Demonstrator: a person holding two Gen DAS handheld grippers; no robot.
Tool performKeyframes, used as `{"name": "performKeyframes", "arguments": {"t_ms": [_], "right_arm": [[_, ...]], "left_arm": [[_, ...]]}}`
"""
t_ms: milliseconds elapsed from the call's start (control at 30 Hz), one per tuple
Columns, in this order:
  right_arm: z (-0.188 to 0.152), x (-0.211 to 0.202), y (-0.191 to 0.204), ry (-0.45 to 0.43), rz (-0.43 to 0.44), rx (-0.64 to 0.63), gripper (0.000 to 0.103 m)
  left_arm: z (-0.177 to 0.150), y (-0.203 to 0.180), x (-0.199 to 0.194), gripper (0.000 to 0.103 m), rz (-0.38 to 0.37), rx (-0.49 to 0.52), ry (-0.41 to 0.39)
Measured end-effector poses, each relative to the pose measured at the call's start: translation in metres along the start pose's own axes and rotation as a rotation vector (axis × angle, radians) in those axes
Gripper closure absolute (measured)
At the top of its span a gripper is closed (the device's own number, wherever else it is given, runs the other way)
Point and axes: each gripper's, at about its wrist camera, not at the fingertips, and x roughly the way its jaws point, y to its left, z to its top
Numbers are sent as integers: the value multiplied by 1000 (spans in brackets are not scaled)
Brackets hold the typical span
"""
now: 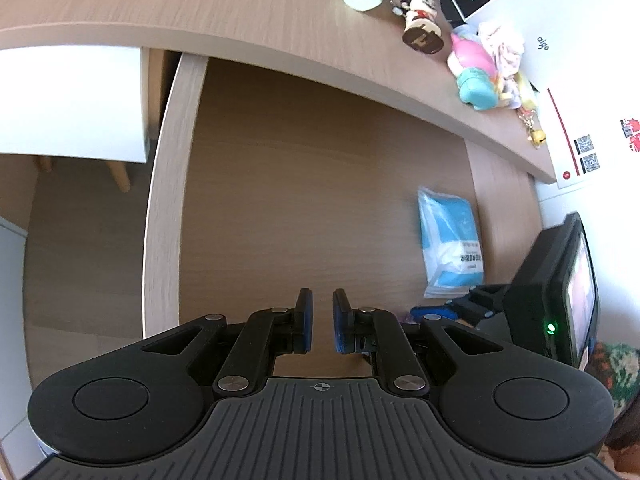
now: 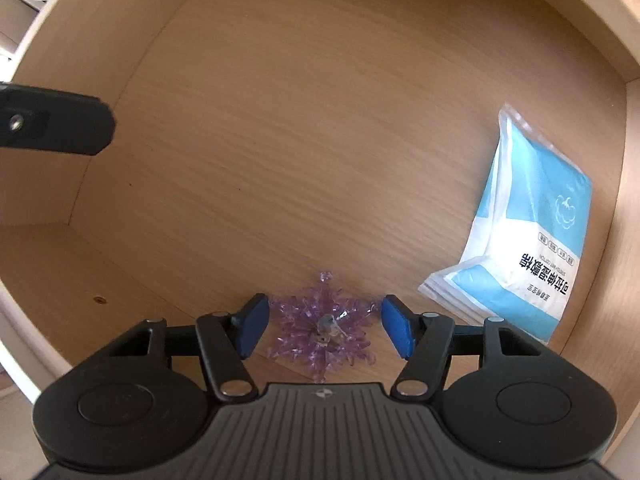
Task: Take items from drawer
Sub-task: 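Lower the open right tool around the purple beaded toy in the drawer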
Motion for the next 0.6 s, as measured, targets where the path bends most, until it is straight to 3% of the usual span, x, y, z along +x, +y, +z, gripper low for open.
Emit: {"name": "performKeyframes", "arguments": {"t_ms": [167, 433, 500, 600], "right_arm": [[-13, -17, -2, -84, 12, 75, 41], [-76, -95, -18, -434, -62, 257, 40], [-81, -104, -37, -460, -110, 316, 40], [-104, -111, -62, -508, -88, 390, 40]], "left_arm": [[3, -6, 4, 91, 4, 34, 11], [15, -57, 36, 86, -53, 198, 6], [16, -71, 48, 86, -79, 217, 16], [20, -86, 69, 86, -126, 188, 58]]}}
